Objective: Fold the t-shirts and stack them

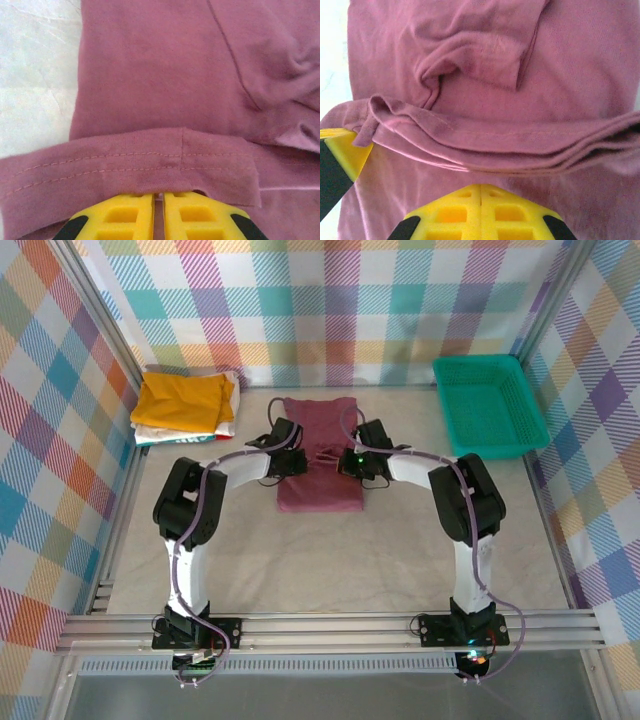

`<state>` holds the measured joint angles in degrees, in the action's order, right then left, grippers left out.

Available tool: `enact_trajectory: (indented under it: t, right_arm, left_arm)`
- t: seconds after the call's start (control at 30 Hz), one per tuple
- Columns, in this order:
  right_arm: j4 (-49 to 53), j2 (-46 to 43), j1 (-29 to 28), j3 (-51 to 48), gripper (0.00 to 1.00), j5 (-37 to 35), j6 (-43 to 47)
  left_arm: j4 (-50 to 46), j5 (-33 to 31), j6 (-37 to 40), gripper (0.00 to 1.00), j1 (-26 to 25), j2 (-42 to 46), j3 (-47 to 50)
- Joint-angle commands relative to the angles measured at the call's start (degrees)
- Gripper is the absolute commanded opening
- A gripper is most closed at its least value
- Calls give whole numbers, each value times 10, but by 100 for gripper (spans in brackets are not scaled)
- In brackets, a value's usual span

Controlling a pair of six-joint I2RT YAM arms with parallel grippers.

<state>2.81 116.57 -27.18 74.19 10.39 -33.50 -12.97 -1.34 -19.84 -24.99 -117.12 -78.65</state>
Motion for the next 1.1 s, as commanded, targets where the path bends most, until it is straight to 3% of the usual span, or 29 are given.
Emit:
enact_trajectory:
  t: [0.0,0.23,0.37,0.6,0.87,1.07]
  right_arm:
    - [-19,14,6,31,0,-31,-4]
    - [2,45,28,116,2,-31,-2]
    - [4,28,41,120,2,-23,3]
    - [10,-52,35,43,2,48,25]
    - [9,-16,34,32,0,114,-22]
    - [-21,-51,18,-48,0,151,-56]
  left_arm:
    - [-6,-26,20,13,16,-27,-46]
    - [-88,-36,54,15,47,-93,-244]
    - [-112,-33,57,19,52,-81,-295]
    - [-1,13,1,23,40,49,-80]
    - [57,63,-49,20,33,65,45]
    - [97,63,-82,19,9,150,171]
